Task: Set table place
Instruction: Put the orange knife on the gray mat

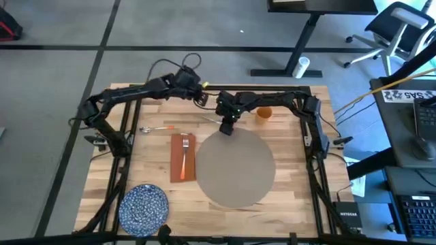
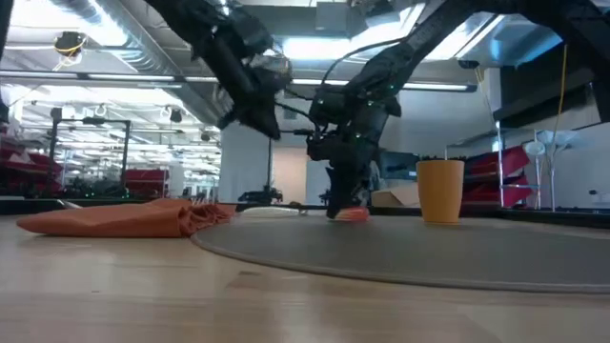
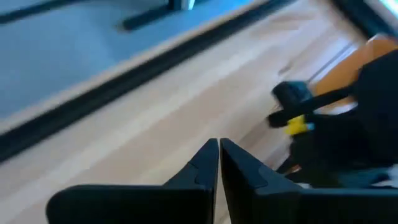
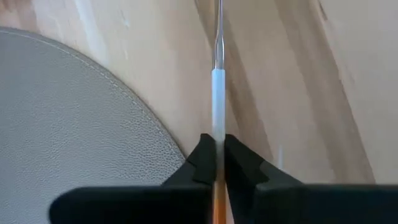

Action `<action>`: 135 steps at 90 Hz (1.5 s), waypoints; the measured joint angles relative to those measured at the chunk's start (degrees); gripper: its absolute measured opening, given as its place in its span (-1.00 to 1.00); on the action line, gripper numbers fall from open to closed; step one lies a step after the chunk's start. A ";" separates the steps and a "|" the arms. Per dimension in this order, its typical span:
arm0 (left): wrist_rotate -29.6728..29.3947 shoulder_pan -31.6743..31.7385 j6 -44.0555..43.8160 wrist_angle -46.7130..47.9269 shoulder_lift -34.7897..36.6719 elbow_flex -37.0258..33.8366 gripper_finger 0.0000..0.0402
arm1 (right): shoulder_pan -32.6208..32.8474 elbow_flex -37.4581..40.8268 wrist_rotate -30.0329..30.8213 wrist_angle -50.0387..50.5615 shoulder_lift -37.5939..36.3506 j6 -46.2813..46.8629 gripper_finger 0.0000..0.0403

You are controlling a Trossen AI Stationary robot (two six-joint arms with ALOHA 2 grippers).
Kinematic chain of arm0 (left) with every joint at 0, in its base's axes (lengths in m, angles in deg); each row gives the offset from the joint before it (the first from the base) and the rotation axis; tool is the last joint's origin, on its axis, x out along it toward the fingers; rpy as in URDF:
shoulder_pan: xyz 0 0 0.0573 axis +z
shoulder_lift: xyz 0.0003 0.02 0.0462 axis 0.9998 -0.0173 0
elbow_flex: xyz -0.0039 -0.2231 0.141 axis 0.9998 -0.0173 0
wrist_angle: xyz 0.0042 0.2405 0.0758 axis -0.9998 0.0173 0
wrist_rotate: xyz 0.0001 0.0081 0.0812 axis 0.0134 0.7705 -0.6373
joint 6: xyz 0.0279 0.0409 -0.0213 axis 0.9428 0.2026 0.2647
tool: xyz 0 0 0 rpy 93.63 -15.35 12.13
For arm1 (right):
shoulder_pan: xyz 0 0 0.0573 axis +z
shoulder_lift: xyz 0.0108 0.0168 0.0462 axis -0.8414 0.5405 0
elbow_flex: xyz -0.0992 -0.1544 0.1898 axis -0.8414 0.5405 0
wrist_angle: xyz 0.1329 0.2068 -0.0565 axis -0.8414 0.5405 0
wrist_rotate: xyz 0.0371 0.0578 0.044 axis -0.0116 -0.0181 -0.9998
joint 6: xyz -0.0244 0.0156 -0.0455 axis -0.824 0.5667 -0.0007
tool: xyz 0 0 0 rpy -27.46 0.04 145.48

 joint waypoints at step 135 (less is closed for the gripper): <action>-0.91 0.88 2.29 -3.86 7.28 0.09 -1.00 | -0.37 -10.40 2.89 6.75 -9.87 2.41 -1.00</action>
